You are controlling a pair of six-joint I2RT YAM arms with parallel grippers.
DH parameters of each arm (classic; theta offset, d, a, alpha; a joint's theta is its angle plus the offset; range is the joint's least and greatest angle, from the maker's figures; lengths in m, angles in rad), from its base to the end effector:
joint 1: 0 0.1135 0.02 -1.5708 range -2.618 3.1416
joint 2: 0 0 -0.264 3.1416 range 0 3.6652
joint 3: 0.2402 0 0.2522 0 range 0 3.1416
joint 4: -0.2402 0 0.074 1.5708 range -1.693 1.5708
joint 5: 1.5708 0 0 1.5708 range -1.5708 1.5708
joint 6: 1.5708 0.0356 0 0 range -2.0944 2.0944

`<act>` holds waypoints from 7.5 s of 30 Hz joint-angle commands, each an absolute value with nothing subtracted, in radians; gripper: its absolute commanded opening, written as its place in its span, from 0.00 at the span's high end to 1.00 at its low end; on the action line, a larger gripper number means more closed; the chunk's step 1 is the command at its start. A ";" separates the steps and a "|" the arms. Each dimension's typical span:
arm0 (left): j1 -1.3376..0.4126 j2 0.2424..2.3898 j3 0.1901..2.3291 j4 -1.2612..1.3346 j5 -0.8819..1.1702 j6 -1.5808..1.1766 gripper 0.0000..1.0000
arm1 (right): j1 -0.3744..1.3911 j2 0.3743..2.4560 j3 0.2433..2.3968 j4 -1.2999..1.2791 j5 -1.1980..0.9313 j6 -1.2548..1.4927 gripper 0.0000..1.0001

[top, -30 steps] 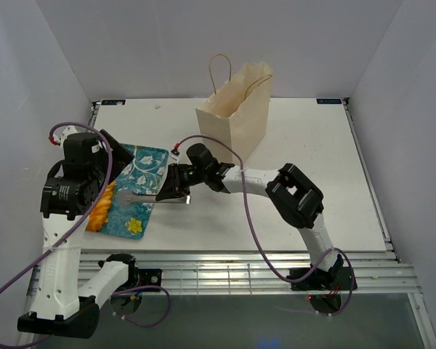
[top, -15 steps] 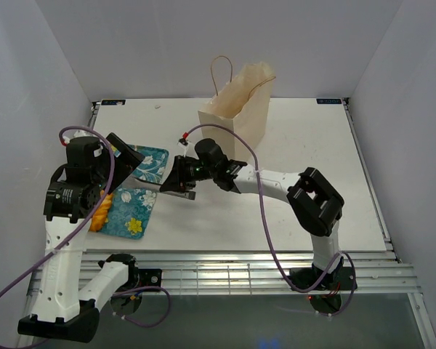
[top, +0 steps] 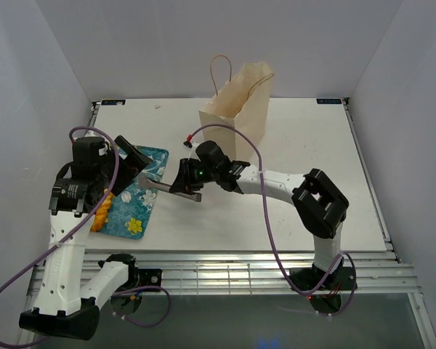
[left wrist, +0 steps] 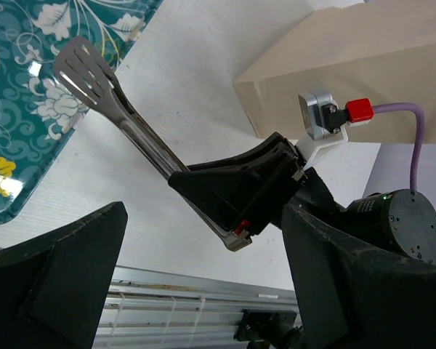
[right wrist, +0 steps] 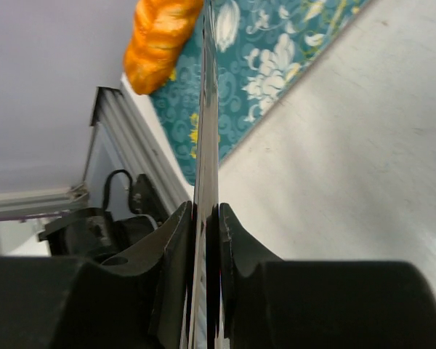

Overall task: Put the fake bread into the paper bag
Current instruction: Place the clamp at the center of the board, then pick up the clamp at the center of the board.

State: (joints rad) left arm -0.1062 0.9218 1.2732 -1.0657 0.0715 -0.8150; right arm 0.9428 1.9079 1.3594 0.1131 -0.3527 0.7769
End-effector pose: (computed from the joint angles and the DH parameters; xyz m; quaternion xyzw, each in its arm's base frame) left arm 0.1514 -0.0187 0.3927 -0.3016 0.8578 -0.2136 0.3573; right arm 0.2515 0.3673 0.2408 -0.1628 0.8194 0.4976 0.2333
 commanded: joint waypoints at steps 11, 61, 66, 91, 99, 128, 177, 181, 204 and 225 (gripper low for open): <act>-0.101 0.913 1.059 -0.893 0.351 -0.814 0.02 | 0.940 1.704 1.138 0.052 0.032 0.511 0.84; -0.650 1.101 0.910 -0.824 -0.071 -1.182 0.02 | 0.830 1.381 1.043 -0.275 0.221 0.545 0.05; -0.761 1.164 0.888 -0.772 -0.166 -1.325 0.02 | 0.782 1.307 0.896 -0.296 0.230 0.508 0.05; -1.061 1.749 1.052 -0.856 -0.739 -1.741 0.02 | 0.670 0.870 0.614 -0.279 0.183 0.483 0.06; -1.109 1.923 1.080 -0.948 -0.928 -1.862 0.03 | 0.670 0.818 0.583 -0.275 0.163 0.465 0.06; -1.086 2.069 0.965 -0.706 -1.083 -1.678 0.31 | 0.669 0.637 0.531 -0.304 0.201 0.416 0.06; -0.873 1.560 1.411 -1.120 -0.836 -1.250 1.00 | 0.669 0.646 0.670 -0.368 0.212 0.354 0.05; -0.868 1.357 1.274 -1.149 -0.905 -1.273 1.00 | 0.669 0.652 0.675 -0.351 0.195 0.351 0.05; -0.686 1.511 1.315 -1.402 -0.838 -0.882 0.95 | 0.669 0.672 0.653 -0.302 0.095 0.344 0.04; -0.614 1.508 1.313 -1.404 -0.758 -0.787 0.51 | 0.669 0.690 0.652 -0.262 0.069 0.348 0.04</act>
State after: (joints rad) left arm -0.6289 1.5269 1.3025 -1.3464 -0.7536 -0.8101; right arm 0.6735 0.6846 0.6411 -0.3115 0.0784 0.3447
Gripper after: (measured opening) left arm 0.490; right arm 0.963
